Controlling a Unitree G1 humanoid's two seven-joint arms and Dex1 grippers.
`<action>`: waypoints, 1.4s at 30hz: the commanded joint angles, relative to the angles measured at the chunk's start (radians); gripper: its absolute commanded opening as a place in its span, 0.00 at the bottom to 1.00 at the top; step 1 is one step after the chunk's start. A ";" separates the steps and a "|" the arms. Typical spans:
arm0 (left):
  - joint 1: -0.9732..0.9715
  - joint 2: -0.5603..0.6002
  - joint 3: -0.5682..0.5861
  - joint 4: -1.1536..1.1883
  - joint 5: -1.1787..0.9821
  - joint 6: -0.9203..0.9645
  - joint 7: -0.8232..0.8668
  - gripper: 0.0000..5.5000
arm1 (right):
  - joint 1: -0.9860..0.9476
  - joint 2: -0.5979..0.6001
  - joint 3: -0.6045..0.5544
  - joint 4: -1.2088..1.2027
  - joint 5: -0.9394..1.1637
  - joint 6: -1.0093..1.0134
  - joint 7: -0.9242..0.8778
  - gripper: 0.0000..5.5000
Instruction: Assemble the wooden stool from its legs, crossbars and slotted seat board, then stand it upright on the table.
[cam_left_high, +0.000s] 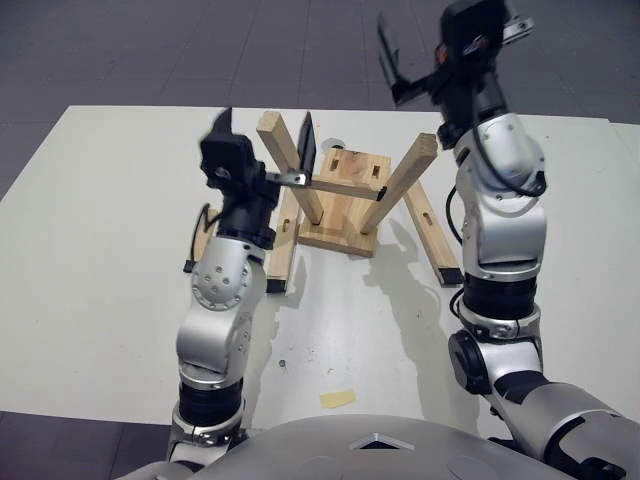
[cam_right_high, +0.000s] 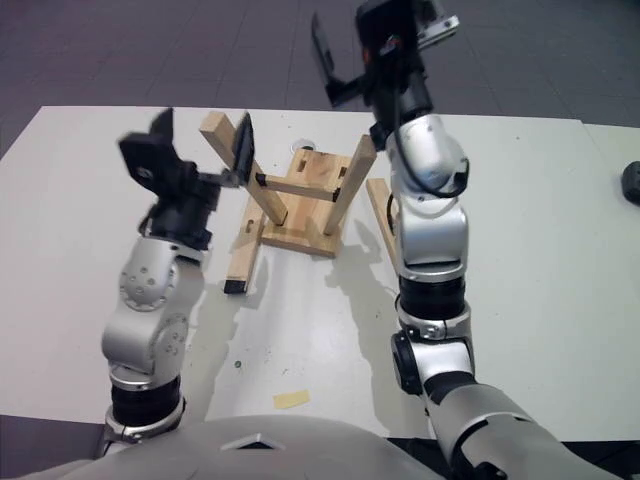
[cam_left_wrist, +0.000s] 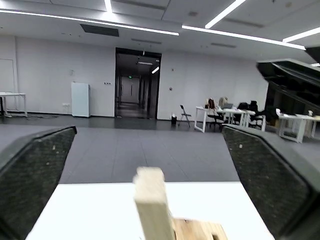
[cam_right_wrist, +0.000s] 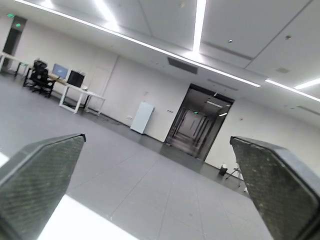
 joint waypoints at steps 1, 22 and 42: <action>-0.087 -0.001 0.193 -0.007 -0.076 0.081 0.055 0.98 | -0.005 0.007 -0.014 0.012 0.057 0.114 0.007 0.98; -0.206 0.032 0.199 0.255 -0.033 0.157 0.042 0.98 | -0.031 -0.050 -0.092 0.060 0.144 0.083 -0.068 0.98; -0.282 0.083 -0.006 0.626 -0.066 0.184 -0.199 0.98 | 0.055 -0.044 -0.066 0.000 0.200 0.128 -0.111 0.98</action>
